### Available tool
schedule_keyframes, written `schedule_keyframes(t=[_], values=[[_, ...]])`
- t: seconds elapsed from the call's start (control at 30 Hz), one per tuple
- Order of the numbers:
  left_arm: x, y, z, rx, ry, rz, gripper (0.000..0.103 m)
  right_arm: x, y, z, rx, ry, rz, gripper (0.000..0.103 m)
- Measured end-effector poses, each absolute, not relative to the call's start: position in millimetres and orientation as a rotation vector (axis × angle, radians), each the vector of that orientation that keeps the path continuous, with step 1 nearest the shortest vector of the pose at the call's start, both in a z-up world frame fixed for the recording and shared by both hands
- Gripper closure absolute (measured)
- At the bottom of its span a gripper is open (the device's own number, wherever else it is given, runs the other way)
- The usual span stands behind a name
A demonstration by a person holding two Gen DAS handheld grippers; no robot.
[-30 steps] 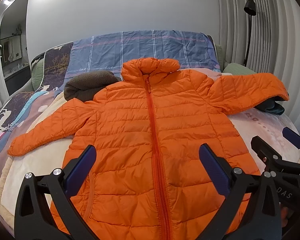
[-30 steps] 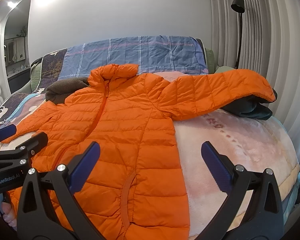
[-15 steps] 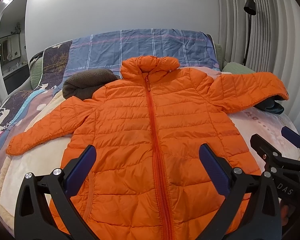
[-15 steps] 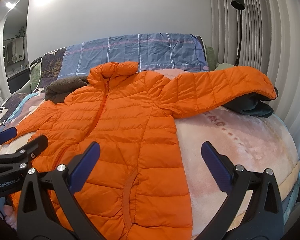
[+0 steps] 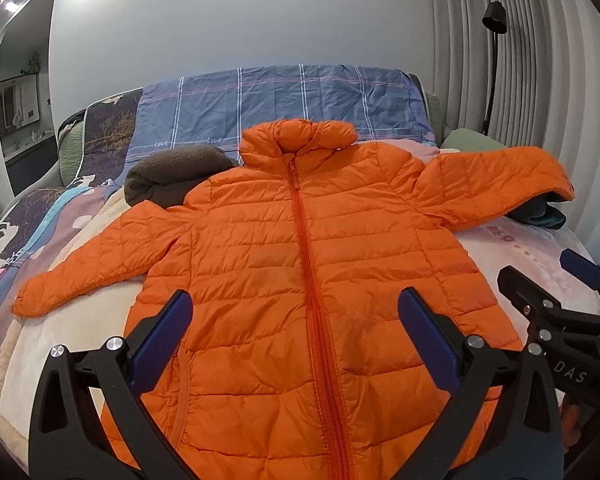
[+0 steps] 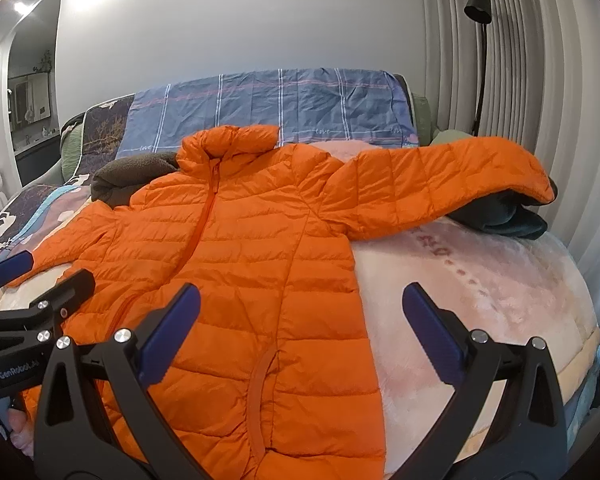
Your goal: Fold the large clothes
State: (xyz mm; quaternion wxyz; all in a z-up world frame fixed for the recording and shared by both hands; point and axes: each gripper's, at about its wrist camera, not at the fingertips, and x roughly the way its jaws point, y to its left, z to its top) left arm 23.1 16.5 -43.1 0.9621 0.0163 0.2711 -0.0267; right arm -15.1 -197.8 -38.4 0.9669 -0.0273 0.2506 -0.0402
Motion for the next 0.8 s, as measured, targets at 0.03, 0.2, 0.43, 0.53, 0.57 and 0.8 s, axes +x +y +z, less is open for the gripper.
schedule_keyframes(t=[0.03, 0.2, 0.43, 0.53, 0.57, 0.8], values=[[23, 17, -42, 0.033, 0.547, -0.046, 0.001, -15, -198, -37, -0.058, 0.501, -0.086, 0.002], [31, 18, -32, 0.045, 0.557, -0.043, 0.001, -13, -197, -26, -0.082, 0.470, -0.092, 0.002], [49, 21, -9, 0.095, 0.543, -0.033, 0.001, 5, -198, -7, -0.079, 0.445, -0.050, 0.002], [64, 24, -2, 0.114, 0.555, -0.049, 0.001, 21, -203, 5, -0.035, 0.448, 0.013, 0.002], [69, 27, -1, 0.112, 0.561, -0.051, 0.001, 27, -205, 8, -0.021, 0.435, 0.019, 0.002], [119, 46, -18, 0.101, 0.641, -0.092, 0.001, 125, -211, 9, 0.012, 0.549, 0.128, 0.002]])
